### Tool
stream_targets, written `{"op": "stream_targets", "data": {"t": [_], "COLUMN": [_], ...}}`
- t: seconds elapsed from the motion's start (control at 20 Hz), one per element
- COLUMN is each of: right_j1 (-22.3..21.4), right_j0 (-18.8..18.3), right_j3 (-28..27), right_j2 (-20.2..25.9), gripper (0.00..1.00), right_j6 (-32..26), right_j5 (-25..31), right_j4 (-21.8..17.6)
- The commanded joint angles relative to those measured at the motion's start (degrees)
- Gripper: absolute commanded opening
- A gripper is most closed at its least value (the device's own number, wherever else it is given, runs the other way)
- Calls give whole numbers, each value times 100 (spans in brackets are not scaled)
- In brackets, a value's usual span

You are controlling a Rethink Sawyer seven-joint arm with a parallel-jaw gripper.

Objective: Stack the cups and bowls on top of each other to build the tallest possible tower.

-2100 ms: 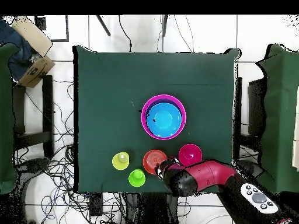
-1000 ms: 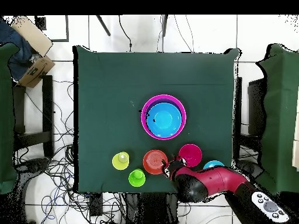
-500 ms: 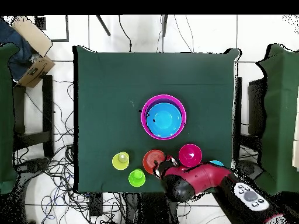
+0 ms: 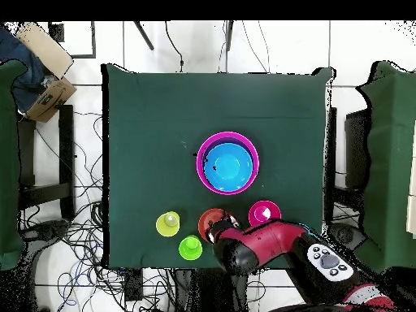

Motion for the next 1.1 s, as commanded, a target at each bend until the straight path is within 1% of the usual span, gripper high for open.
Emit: {"op": "stream_targets", "data": {"t": [0.05, 0.4, 0.75, 0.95, 1.1], "right_j1": [94, 37, -35, -34, -74], "right_j0": [-275, -295, -415, -341, -486], "right_j3": [-615, -541, -471, -522, -442], "right_j2": [269, 261, 342, 281, 418], "gripper": [100, 100, 100, 100, 100], "right_j6": [327, 299, 202, 262, 222], "right_j5": [428, 372, 445, 409, 420], "right_j4": [290, 292, 285, 285, 344]}}
